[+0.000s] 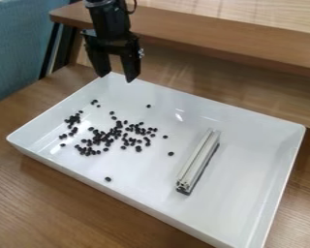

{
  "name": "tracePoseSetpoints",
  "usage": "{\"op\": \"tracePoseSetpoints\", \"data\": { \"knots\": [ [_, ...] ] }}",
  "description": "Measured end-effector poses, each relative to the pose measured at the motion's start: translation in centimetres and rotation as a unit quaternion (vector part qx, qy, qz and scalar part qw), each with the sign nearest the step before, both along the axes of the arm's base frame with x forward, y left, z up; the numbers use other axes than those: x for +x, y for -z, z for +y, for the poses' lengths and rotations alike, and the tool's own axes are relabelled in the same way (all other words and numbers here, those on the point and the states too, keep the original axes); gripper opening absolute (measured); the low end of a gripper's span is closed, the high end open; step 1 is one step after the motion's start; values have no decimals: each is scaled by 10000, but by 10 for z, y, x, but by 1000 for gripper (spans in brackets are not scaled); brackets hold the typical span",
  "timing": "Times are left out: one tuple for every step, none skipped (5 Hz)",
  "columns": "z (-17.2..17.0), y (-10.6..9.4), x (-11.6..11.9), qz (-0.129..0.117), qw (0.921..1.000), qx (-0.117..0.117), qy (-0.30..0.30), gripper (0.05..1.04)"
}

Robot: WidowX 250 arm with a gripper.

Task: Sweep into pile

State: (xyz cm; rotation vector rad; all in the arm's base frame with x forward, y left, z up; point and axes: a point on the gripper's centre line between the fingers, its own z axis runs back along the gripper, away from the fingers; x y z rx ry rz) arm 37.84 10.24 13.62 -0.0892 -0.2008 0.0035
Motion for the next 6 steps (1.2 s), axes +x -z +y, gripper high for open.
{"op": "tracePoseSetpoints", "data": {
  "knots": [
    [0, 14, 1, 164, 9998, -73, -19, 1001],
    [-15, 28, 9, 270, 9994, -227, 68, 1001],
    [-37, 29, 15, 265, 9991, -248, 223, 1001],
    [-59, 37, 15, 307, 9985, -322, 307, 1001],
    [-79, 52, 8, 461, 9974, -424, 361, 1001],
    [-96, 54, -1, 445, 9972, -465, 376, 1001]
  ]
}}
